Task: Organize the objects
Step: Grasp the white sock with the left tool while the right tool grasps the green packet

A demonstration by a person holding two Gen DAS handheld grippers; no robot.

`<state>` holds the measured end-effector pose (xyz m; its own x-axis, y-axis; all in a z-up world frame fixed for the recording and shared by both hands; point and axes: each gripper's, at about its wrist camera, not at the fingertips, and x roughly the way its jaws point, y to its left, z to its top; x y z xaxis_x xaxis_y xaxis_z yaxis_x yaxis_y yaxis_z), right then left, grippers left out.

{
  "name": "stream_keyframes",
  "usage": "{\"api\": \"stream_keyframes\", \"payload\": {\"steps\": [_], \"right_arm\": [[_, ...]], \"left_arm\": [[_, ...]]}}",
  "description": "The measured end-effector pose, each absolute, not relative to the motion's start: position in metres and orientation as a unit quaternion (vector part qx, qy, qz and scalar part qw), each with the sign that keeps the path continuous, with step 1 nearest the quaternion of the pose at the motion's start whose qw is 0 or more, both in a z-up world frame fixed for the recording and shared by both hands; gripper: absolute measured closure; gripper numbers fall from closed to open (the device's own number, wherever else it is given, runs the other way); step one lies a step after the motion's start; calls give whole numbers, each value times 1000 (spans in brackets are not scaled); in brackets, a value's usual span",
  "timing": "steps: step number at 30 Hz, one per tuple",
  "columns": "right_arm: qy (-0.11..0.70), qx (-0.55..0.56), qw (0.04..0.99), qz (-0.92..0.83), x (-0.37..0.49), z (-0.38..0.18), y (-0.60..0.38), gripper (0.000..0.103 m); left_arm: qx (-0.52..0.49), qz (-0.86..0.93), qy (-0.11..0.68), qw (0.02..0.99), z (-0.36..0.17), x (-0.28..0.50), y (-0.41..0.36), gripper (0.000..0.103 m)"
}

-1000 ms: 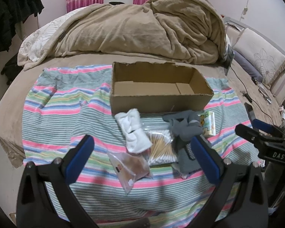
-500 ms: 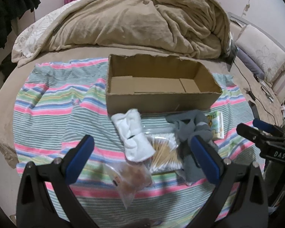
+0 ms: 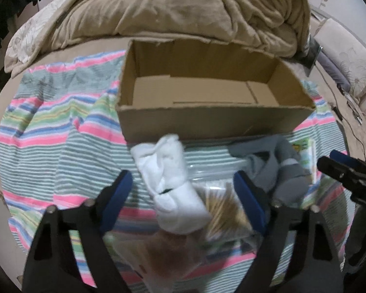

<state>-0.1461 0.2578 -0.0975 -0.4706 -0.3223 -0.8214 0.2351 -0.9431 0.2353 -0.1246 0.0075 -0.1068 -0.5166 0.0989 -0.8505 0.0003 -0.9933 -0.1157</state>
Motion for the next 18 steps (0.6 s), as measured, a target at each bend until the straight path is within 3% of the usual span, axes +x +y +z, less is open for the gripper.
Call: {"api": "stream_keyframes", "payload": {"steps": [4, 6, 9, 11, 18], "right_arm": [[-45, 494, 177, -850, -151, -105, 252, 27], [-43, 497, 182, -847, -152, -108, 250, 35], [-45, 507, 187, -840, -155, -115, 247, 55], [-49, 510, 190, -837, -154, -117, 248, 73], [-44, 491, 192, -849, -145, -104, 248, 77]], "left_arm": [[-502, 862, -60, 28, -120, -130, 3, 35], [-501, 863, -64, 28, -123, -131, 0, 41], [-501, 862, -70, 31, -127, -134, -3, 50], [-499, 863, -77, 35, -128, -134, -7, 55], [-488, 866, -89, 56, -122, -127, -11, 64]]}}
